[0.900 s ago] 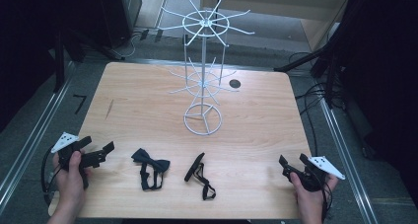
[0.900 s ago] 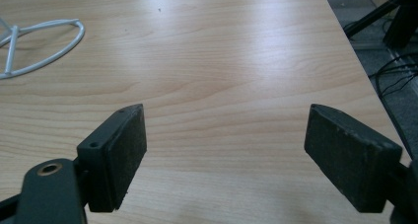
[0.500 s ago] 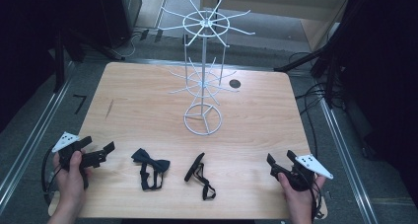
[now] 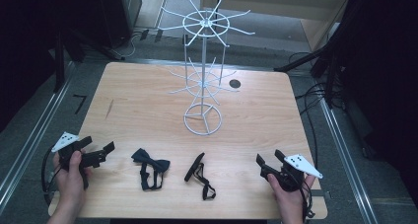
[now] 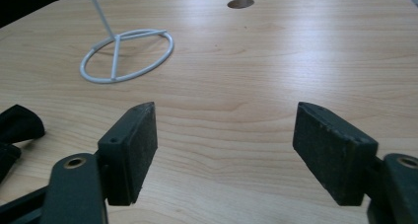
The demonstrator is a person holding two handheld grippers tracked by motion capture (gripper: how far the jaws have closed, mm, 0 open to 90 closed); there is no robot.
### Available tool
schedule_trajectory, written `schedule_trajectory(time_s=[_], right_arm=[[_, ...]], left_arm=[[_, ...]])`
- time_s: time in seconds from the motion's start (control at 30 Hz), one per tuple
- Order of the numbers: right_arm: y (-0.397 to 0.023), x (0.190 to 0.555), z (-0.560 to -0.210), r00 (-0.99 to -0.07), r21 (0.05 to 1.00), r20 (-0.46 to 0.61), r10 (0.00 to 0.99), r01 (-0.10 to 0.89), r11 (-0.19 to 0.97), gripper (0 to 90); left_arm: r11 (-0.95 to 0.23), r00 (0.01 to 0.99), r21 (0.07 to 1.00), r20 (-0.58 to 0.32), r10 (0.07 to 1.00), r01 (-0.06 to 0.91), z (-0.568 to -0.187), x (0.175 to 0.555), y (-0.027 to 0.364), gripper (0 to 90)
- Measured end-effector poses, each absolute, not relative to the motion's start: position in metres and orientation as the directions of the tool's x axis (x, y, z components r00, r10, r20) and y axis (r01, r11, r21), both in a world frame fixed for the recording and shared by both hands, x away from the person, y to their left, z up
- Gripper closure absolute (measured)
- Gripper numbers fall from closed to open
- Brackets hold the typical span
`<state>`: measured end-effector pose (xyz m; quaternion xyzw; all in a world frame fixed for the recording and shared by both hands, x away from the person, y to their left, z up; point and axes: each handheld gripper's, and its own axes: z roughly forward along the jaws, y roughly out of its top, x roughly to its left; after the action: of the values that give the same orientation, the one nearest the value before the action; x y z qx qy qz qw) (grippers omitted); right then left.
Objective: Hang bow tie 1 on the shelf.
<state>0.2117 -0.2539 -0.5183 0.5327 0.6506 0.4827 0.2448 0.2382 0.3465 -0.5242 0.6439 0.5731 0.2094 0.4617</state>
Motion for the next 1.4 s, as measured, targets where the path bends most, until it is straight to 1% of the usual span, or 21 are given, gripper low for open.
schedule_trajectory(time_s=[0.6,1.0,1.4], right_arm=[[-0.215,0.209,-0.509,-0.405,0.892,0.212,0.889,0.452,-0.007,34.3],[-0.183,0.212,-0.5,-0.487,0.906,0.151,0.86,0.417,0.077,34.4],[-0.147,0.219,-0.495,-0.543,0.899,0.145,0.827,0.421,0.12,33.3]], left_arm=[[0.08,0.258,0.833,-0.259,0.931,0.547,-0.524,0.239,0.346,0.0],[0.079,0.26,0.834,-0.258,0.93,0.546,-0.524,0.239,0.346,0.0],[0.08,0.26,0.835,-0.259,0.93,0.545,-0.524,0.239,0.346,0.0]])
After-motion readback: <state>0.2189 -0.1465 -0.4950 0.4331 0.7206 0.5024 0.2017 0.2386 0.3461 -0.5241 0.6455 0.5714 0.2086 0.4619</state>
